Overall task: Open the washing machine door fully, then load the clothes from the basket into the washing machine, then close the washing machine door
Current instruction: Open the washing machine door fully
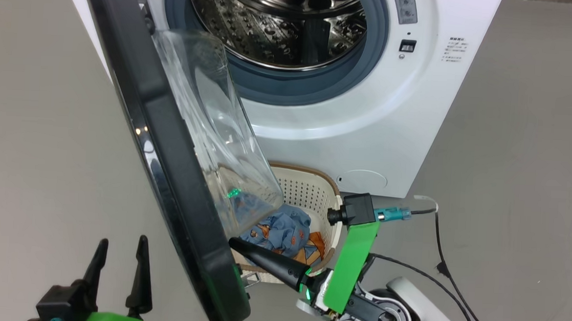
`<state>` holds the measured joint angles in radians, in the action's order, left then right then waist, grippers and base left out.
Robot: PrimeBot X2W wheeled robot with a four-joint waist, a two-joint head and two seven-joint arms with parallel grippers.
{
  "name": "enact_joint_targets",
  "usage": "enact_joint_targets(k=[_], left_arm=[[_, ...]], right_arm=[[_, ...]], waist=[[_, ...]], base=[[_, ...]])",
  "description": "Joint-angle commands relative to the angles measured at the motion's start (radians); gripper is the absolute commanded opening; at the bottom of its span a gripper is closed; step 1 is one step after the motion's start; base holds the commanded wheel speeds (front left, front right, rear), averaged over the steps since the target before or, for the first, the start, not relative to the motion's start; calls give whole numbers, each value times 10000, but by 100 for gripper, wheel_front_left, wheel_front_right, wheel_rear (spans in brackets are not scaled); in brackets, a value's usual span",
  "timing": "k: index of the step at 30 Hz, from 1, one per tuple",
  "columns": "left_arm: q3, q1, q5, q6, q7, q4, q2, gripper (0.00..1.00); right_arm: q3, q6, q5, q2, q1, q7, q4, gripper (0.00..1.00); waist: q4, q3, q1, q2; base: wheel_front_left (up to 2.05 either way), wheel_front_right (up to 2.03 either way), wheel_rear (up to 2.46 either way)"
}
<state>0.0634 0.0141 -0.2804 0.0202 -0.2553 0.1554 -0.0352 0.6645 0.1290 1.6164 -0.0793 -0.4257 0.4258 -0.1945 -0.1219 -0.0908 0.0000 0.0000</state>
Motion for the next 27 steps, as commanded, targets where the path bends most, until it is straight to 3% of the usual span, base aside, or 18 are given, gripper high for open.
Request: enact_joint_targets(k=[1,13,19,27], left_arm=[[-330,33,-79,-78,-65,-184,-150,100],[-413,-82,-69,-234,-65,-135,-150,100],[-545,-135,-51,-252,-65,-193,-150,100],[-899,-176,138,-366,-65,-207,-150,100]], right_arm=[[305,17,80,290,2,-159,161,0],[1280,17,412,290,-188,-1314,-383,0],[875,17,36,252,-259,-1650,-304,0],[475,17,-1001,-737,-113,-2402,622,0]], waist=[[7,113,0,0],[98,490,0,0],[272,520,0,0],[506,552,0,0]], base=[[0,0,0],[0,0,0],[0,0,0],[0,0,0]])
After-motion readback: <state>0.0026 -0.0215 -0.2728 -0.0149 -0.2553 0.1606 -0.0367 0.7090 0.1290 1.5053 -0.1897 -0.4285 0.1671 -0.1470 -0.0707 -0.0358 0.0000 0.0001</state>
